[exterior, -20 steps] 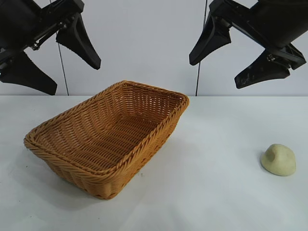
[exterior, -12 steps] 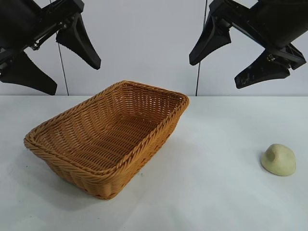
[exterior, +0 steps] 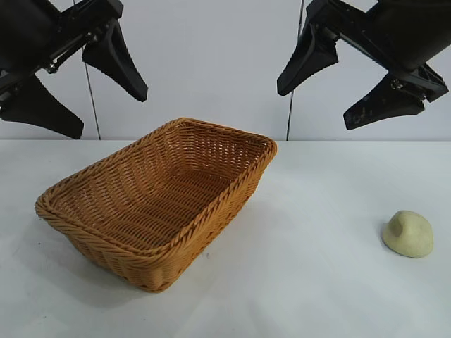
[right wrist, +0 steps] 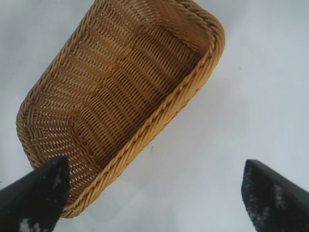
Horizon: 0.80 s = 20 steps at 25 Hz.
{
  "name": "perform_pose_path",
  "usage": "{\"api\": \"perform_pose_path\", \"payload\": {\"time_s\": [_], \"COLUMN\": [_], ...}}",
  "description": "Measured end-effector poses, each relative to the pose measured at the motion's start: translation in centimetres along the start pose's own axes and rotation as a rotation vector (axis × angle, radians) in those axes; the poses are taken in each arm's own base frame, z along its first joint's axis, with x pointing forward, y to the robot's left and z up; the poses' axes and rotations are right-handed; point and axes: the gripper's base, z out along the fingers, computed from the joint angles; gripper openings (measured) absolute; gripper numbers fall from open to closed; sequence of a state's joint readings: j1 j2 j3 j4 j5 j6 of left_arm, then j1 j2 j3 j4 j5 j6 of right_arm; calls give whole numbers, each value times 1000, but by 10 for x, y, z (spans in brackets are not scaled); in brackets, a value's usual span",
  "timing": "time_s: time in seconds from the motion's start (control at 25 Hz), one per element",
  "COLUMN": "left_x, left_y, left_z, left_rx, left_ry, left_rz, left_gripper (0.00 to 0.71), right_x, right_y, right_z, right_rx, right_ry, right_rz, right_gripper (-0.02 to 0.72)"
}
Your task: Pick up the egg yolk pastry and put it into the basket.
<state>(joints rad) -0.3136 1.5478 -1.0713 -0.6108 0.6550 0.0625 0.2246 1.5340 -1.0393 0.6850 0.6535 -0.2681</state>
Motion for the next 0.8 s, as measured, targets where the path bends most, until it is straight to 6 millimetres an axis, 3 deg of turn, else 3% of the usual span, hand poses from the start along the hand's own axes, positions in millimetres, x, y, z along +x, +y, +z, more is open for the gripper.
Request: {"api": "perform_pose_path", "payload": {"time_s": [0.48,0.8], "left_x": [0,41], "left_y": [-4,-19], "left_z": [1,21], "left_rx": [23,-74], "left_ry": [-7,114], "left_rz": [-95,-117], "left_gripper": [609,609], "right_x": [0,0], "right_y": [0,0], "right_z": [0,0], "right_rx": [1,1], "right_ry": [-3,-3], "right_rz": [0,0], "right_gripper": [691,691]}}
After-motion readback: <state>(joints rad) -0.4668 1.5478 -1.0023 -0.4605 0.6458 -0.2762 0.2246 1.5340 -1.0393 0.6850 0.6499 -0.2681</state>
